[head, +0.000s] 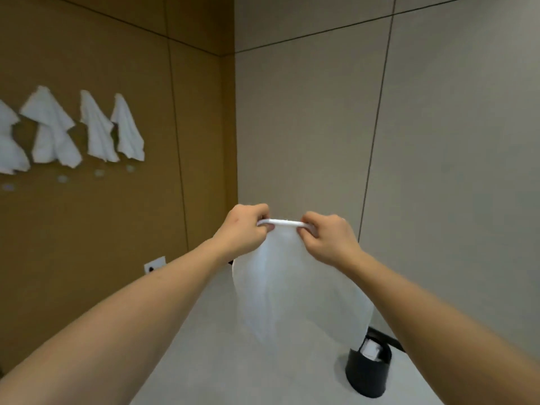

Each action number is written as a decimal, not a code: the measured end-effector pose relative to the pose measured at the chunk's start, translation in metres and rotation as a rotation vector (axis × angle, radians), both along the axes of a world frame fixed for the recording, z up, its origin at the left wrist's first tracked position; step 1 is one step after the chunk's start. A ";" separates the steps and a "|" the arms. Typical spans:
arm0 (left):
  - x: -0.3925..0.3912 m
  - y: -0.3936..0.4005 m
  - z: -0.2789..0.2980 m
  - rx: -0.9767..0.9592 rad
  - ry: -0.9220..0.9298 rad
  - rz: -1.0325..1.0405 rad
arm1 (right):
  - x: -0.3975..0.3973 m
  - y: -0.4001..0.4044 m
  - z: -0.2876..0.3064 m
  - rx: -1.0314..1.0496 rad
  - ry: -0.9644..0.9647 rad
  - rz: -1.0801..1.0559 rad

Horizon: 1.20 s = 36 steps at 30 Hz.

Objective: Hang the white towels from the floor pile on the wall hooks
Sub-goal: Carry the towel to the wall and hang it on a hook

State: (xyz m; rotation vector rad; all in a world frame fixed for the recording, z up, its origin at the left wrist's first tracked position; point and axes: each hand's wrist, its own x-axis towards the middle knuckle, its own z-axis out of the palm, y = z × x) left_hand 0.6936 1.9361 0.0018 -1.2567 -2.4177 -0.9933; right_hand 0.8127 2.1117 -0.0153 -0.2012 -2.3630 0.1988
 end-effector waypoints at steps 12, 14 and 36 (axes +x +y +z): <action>-0.268 -0.156 -0.002 0.023 0.003 0.320 | -0.334 -0.127 -0.005 -0.113 -0.053 0.349; -0.306 -0.183 -0.003 0.013 -0.001 0.376 | -0.385 -0.151 -0.008 -0.154 -0.090 0.403; -0.656 -0.446 -0.053 0.124 -0.105 1.064 | -0.867 -0.415 -0.051 -0.254 -0.333 1.055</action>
